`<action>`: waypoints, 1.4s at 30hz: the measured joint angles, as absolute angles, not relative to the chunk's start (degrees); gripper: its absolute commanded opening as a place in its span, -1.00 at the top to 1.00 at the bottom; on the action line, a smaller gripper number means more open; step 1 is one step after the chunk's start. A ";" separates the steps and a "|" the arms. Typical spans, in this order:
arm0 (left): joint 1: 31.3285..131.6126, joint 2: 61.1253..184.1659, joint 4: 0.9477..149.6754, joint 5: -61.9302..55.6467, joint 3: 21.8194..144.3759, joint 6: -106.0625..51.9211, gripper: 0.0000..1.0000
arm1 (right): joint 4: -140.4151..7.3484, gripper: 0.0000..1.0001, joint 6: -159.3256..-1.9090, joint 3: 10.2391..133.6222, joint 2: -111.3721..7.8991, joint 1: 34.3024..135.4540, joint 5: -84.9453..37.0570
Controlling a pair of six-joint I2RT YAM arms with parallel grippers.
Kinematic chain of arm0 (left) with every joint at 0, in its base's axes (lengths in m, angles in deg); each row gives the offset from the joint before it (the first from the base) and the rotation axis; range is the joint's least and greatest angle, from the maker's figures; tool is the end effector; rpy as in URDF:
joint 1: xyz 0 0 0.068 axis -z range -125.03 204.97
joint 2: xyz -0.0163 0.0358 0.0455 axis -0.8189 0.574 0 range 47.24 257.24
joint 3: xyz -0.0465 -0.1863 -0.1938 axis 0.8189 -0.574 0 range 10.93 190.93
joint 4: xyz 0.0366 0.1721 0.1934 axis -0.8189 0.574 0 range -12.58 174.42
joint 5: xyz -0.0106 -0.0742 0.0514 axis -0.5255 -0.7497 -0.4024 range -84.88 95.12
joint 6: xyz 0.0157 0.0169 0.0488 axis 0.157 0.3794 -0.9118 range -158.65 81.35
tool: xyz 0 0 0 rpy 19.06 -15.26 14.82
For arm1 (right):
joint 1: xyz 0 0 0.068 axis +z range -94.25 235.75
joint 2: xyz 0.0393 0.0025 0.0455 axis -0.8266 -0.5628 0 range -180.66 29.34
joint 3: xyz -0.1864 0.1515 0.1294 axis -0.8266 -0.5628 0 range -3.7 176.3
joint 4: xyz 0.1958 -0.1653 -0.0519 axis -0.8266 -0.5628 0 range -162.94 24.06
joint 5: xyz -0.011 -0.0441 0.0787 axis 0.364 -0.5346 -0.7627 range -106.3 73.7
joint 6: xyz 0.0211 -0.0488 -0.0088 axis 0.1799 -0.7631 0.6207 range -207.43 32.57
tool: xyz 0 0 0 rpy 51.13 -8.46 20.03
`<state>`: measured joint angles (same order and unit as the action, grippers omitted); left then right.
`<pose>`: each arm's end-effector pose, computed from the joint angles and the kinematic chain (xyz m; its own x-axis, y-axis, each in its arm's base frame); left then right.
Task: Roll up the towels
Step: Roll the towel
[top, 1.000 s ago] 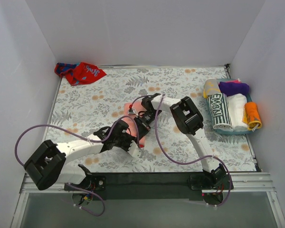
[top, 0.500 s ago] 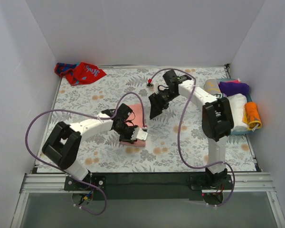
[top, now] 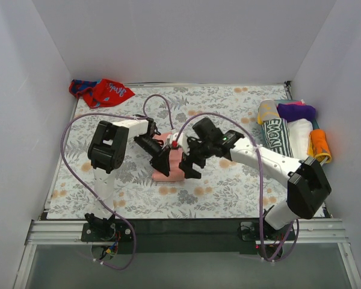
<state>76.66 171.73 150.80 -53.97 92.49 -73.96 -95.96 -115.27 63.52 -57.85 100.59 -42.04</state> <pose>0.3128 -0.1573 0.1254 -0.7742 0.6275 -0.0828 0.3480 0.3128 -0.8838 0.2203 0.2408 0.2687 -0.0911 -0.6840 -0.7238 -0.9903 0.1385 -0.0062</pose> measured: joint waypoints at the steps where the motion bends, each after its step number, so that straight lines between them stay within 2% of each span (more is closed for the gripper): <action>1: 76.45 172.73 152.05 -54.36 93.38 -74.27 0.60 | -94.69 -0.70 -116.23 62.34 -58.09 103.15 -40.27; 8: 75.70 176.73 156.50 -56.13 96.60 -74.64 0.57 | -83.78 -0.58 -122.26 57.90 -63.93 113.01 -29.67; 11: 75.70 176.80 156.50 -56.22 96.60 -74.64 0.55 | -79.22 -0.38 -124.10 56.50 -67.67 115.15 -26.26; 12: 75.70 176.82 156.50 -56.22 96.60 -74.64 0.53 | -78.49 -0.11 -124.69 56.26 -68.74 115.61 -25.49; 13: 75.70 176.82 156.48 -56.22 96.60 -74.68 0.52 | -77.73 0.05 -125.41 56.17 -69.81 115.98 -24.75; 14: 75.70 176.82 156.37 -56.22 96.55 -74.64 0.51 | -76.83 0.40 -126.00 56.17 -70.79 116.28 -23.57; 16: 75.70 176.82 156.05 -56.22 96.12 -74.62 0.37 | -74.84 0.90 -127.20 56.26 -72.06 116.50 -21.58; 17: 75.64 176.73 155.52 -56.38 95.74 -74.53 0.31 | -74.74 0.97 -126.98 56.44 -72.10 116.31 -21.49; 22: 74.30 174.65 152.22 -56.66 92.71 -73.74 0.07 | -75.17 0.97 -127.31 56.52 -71.82 115.91 -23.64; 24: 73.69 172.84 151.32 -56.55 91.29 -73.68 -0.14 | -76.31 0.97 -127.33 56.92 -71.75 115.26 -25.93; 30: 63.31 162.31 146.60 -54.17 87.81 -73.54 -0.24 | -87.76 0.97 -125.76 62.91 -74.60 110.71 -38.76; 36: 46.76 145.45 139.00 -53.93 80.60 -70.99 -0.44 | -100.40 0.97 -122.02 75.50 -84.61 106.03 -51.88; 37: 45.45 141.91 137.66 -53.36 78.28 -71.03 -0.63 | -102.49 0.97 -121.39 77.77 -86.49 105.31 -53.84; 40: 47.18 127.79 132.83 -50.65 68.01 -71.36 -0.69 | -108.85 0.97 -120.03 84.57 -92.61 103.43 -59.68; 42: 52.91 116.78 129.56 -47.46 61.25 -71.80 -0.74 | -112.94 0.97 -119.27 88.65 -96.61 102.34 -63.55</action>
<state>52.91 116.78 129.56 -47.46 61.25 -71.80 -112.94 -119.27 88.65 -96.61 102.34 -63.55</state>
